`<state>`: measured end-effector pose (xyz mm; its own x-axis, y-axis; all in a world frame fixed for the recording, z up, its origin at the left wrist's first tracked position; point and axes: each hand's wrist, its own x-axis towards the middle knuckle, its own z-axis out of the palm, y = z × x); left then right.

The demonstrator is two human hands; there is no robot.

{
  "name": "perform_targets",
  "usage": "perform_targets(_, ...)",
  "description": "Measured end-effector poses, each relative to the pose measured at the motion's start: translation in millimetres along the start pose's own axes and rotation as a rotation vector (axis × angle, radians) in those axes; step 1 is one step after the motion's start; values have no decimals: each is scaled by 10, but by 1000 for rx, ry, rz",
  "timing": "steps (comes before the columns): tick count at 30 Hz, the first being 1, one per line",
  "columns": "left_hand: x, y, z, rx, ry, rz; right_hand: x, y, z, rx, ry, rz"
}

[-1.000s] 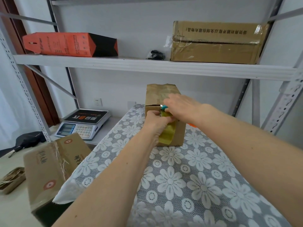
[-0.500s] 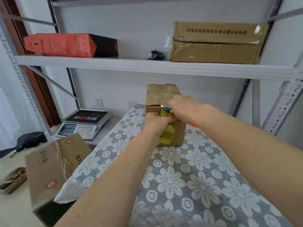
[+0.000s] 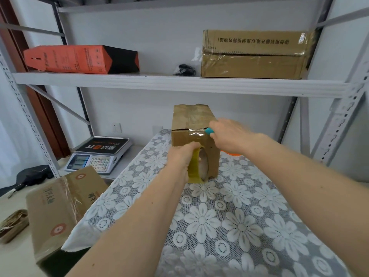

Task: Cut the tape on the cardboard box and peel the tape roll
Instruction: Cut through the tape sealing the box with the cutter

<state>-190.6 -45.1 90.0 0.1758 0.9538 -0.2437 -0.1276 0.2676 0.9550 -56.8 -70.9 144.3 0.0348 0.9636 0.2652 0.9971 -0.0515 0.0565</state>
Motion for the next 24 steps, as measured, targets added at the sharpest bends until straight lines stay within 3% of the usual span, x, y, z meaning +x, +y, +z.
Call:
perform_targets(5,-41,-109,-3,336,100,217,-185,43,205,194,42,76)
perform_targets(9,-68,-277,-63,811,157,557,-463,108,639,469,-2,258)
perform_targets(13,-48,-566,-191,1220,73,913,-730,141,1086,561,-143,425)
perform_targets(17,-51,-819,-265,1439,-63,855,-814,145,1250,668,-214,493)
perform_targets(24,-42,-859,-257,1372,-114,647,-724,146,1190,606,-233,455)
